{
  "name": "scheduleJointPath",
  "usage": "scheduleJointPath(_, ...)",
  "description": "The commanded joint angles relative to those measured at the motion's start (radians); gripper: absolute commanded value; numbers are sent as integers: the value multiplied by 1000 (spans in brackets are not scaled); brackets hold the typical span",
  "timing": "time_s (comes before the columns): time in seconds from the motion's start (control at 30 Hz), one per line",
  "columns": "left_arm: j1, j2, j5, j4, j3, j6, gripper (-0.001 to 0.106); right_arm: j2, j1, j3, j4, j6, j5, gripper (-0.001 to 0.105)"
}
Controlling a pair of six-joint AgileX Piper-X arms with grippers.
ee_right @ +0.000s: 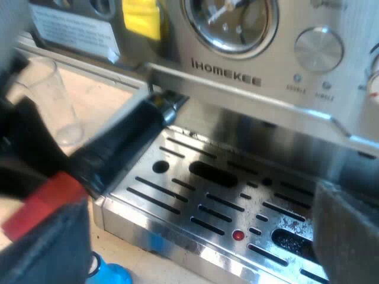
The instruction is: Put the handle in the coffee machine
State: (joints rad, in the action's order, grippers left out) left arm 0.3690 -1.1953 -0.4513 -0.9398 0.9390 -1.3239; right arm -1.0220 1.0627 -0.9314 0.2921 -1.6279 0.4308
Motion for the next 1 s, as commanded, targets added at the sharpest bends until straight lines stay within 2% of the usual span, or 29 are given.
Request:
scheduleJointPath(0.03, 79, 8, -98, 93, 7, -3, 0, 32, 2, -7, 23, -6, -28, 81)
scheduleJointPath(0.13, 123, 8, -99, 128, 7, -3, 0, 49, 2, -7, 56, -6, -33, 81)
scheduleJointPath(0.33, 101, 8, -99, 130, 7, -3, 0, 52, 2, -7, 79, -6, -52, 81)
scheduleJointPath(0.53, 33, 30, -99, 80, 7, 2, 0, 52, 2, -7, 79, -6, -111, 81)
scheduleJointPath(1.0, -206, 263, -99, -65, 7, 49, 0, 52, 2, -7, 79, -6, -120, 81)
